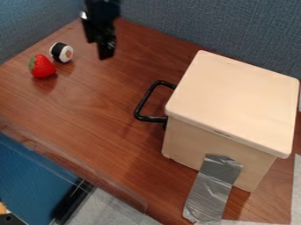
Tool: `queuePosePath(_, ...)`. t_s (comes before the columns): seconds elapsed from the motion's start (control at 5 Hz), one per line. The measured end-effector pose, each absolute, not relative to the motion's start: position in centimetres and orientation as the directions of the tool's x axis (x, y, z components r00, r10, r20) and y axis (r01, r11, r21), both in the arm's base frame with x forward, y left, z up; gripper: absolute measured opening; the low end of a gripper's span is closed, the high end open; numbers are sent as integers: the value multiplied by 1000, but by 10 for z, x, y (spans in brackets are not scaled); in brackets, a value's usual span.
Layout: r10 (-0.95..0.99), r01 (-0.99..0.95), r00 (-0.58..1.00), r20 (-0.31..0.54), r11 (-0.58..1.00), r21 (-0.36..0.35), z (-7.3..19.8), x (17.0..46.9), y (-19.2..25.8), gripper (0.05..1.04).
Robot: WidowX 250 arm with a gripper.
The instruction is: Close the drawer
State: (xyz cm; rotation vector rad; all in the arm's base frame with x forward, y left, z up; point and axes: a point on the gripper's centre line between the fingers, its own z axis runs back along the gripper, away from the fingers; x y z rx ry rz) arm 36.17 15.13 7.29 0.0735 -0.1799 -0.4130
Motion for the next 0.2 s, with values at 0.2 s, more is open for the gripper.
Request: queuePosePath(0.2,-340,327,920,193,940,97,105,350,171,999)
